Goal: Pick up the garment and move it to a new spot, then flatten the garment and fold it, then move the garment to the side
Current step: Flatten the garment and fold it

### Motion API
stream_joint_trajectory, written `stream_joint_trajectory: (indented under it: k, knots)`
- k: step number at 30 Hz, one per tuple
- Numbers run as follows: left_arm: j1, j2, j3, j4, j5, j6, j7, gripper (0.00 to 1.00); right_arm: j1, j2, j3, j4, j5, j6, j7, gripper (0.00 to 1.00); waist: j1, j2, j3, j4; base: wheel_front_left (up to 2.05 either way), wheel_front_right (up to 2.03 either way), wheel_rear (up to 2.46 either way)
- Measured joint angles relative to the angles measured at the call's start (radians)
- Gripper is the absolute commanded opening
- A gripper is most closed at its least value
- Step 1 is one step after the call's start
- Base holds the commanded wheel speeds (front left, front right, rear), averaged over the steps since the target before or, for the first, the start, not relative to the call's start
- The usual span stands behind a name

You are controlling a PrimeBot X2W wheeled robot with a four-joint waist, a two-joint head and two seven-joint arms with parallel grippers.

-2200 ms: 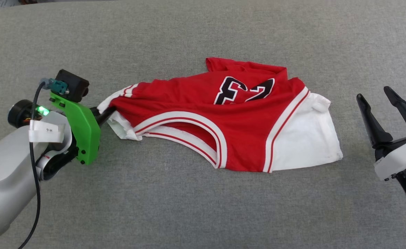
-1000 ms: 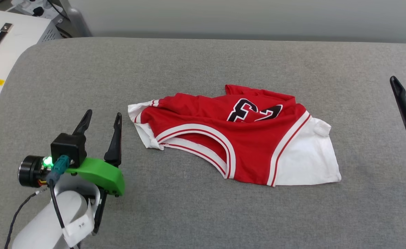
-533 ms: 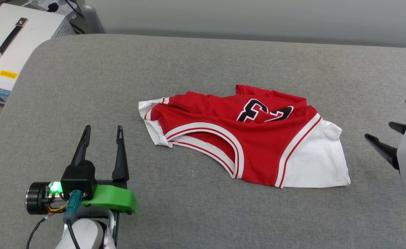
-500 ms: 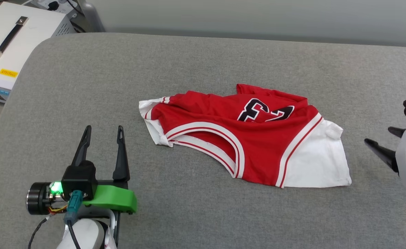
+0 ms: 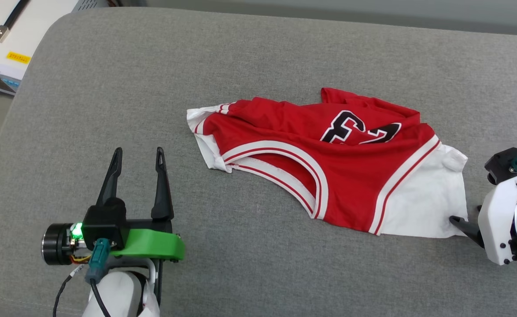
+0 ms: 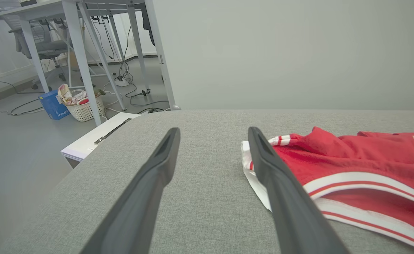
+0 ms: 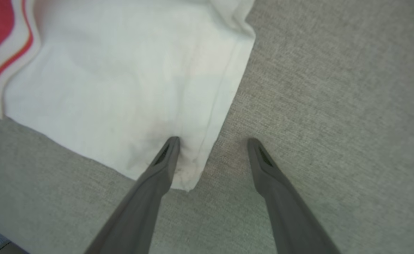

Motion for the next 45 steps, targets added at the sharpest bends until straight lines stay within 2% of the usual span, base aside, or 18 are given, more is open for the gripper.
stream_joint_trajectory:
  k: [4, 5, 6, 9, 14, 22, 28, 35, 38, 39, 40, 41, 45]
  knots:
    - [0.000, -0.027, 0.034, 0.010, 0.028, -0.032, 0.000, 1.00, -0.009, -0.001, 0.048, 0.040, 0.000, -0.001, -0.045, 1.00, 0.0000, 0.0000, 0.014, 0.015, 0.00, 0.00, 0.00]
    - [0.000, -0.033, 0.044, 0.012, 0.031, -0.039, 0.000, 1.00, -0.011, -0.001, 0.056, 0.047, 0.000, -0.001, -0.064, 0.13, 0.0000, 0.0000, 0.015, 0.016, 0.00, 0.00, 0.00]
    - [0.001, -0.038, 0.052, 0.014, 0.035, -0.044, 0.000, 1.00, -0.012, -0.002, 0.063, 0.051, 0.000, -0.001, -0.083, 0.00, 0.0000, 0.0000, 0.014, 0.016, 0.00, 0.00, 0.00]
    - [0.005, -0.048, 0.076, 0.026, 0.043, -0.066, 0.000, 1.00, -0.025, -0.003, 0.091, 0.055, 0.000, -0.001, -0.155, 0.00, 0.0000, 0.0000, 0.005, 0.011, 0.00, 0.00, 0.00]
    - [0.021, -0.052, 0.121, 0.041, 0.060, -0.092, 0.000, 1.00, -0.026, -0.005, 0.062, 0.055, 0.052, 0.000, -0.248, 0.00, 0.0000, 0.0000, -0.025, -0.007, 0.00, 0.00, 0.00]
    - [0.041, -0.064, 0.163, 0.044, 0.084, -0.129, 0.000, 1.00, 0.058, -0.119, -0.087, 0.064, 0.115, 0.000, -0.281, 0.00, 0.0000, 0.0000, -0.066, -0.039, 0.00, 0.00, 0.00]
    - [0.044, -0.077, 0.177, 0.047, 0.095, -0.147, 0.000, 1.00, 0.142, -0.160, -0.199, 0.137, 0.141, 0.000, -0.272, 0.00, 0.0000, 0.0000, -0.071, -0.047, 0.00, 0.00, 0.00]
    - [0.044, -0.086, 0.184, 0.062, 0.109, -0.171, 0.000, 1.00, 0.205, -0.116, -0.268, 0.293, 0.142, 0.000, -0.264, 0.00, 0.0000, 0.0001, -0.060, -0.034, 0.00, 0.00, 0.00]
    - [0.044, -0.090, 0.184, 0.070, 0.117, -0.179, 0.000, 1.00, 0.205, -0.090, -0.279, 0.313, 0.127, 0.000, -0.288, 0.02, 0.0000, 0.0000, -0.061, -0.029, 0.00, 0.00, 0.00]
    - [0.044, -0.091, 0.186, 0.072, 0.119, -0.180, 0.000, 1.00, 0.205, -0.081, -0.284, 0.315, 0.124, 0.000, -0.307, 0.45, 0.0000, 0.0000, -0.063, -0.029, 0.00, 0.00, 0.00]
    - [0.044, -0.092, 0.187, 0.074, 0.121, -0.180, 0.000, 1.00, 0.205, -0.075, -0.286, 0.317, 0.116, -0.001, -0.328, 0.75, 0.0000, 0.0000, -0.066, -0.029, 0.00, 0.00, 0.00]
    - [0.044, -0.093, 0.188, 0.080, 0.124, -0.185, 0.000, 1.00, 0.204, -0.068, -0.286, 0.316, 0.102, -0.001, -0.356, 1.00, 0.0000, 0.0000, -0.070, -0.030, 0.00, 0.00, 0.00]
    - [0.043, -0.090, 0.191, 0.090, 0.131, -0.205, 0.000, 1.00, 0.195, -0.044, -0.297, 0.289, 0.040, 0.000, -0.500, 1.00, 0.0000, 0.0000, -0.092, -0.033, 0.00, 0.00, 0.00]
